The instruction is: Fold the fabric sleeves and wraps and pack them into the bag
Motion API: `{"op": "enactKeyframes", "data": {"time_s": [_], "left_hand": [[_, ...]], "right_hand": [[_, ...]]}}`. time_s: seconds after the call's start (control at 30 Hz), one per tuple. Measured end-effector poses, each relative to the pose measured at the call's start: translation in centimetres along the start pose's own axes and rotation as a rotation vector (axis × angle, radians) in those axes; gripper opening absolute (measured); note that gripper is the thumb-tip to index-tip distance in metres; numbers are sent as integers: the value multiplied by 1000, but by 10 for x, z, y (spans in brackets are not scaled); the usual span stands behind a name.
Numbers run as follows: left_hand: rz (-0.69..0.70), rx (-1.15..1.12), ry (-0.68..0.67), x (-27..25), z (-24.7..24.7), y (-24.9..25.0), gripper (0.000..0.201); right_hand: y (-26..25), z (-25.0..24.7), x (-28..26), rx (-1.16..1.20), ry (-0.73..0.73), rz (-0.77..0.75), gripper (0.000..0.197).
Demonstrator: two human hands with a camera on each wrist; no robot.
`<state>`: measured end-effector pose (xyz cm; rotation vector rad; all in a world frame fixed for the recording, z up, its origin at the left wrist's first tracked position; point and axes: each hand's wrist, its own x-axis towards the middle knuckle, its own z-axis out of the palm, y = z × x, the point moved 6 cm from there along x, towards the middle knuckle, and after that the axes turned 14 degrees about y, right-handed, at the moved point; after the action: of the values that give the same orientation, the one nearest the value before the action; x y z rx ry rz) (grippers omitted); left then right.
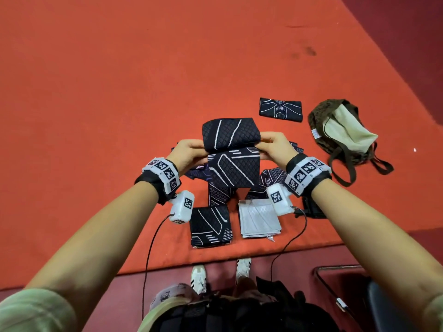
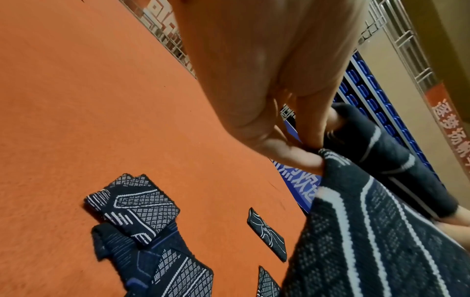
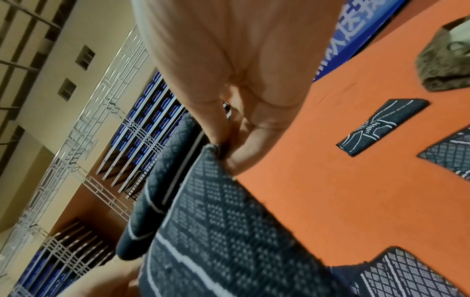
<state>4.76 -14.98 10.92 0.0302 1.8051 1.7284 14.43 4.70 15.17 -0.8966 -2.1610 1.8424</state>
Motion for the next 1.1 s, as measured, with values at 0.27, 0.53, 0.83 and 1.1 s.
{"op": "enactKeyframes", "data": {"time_s": [0.27,0.53,0.83,1.1], "left_hand": [[71,159,37,0,-22,-7,34],[173,391,-111,-13,3,-3,34],[16,256,-44,-16,-12,-12,12],[-117,-48,0,-22,-27,-21,20]], "right_hand": [[-1,11,-8,-244,-99,-156,47],[-13,43,-23,-306,-249,-108,54],[-14,37,-27,-186,-120,-53,11],[26,40,-28,-225,-182,175,24]]}}
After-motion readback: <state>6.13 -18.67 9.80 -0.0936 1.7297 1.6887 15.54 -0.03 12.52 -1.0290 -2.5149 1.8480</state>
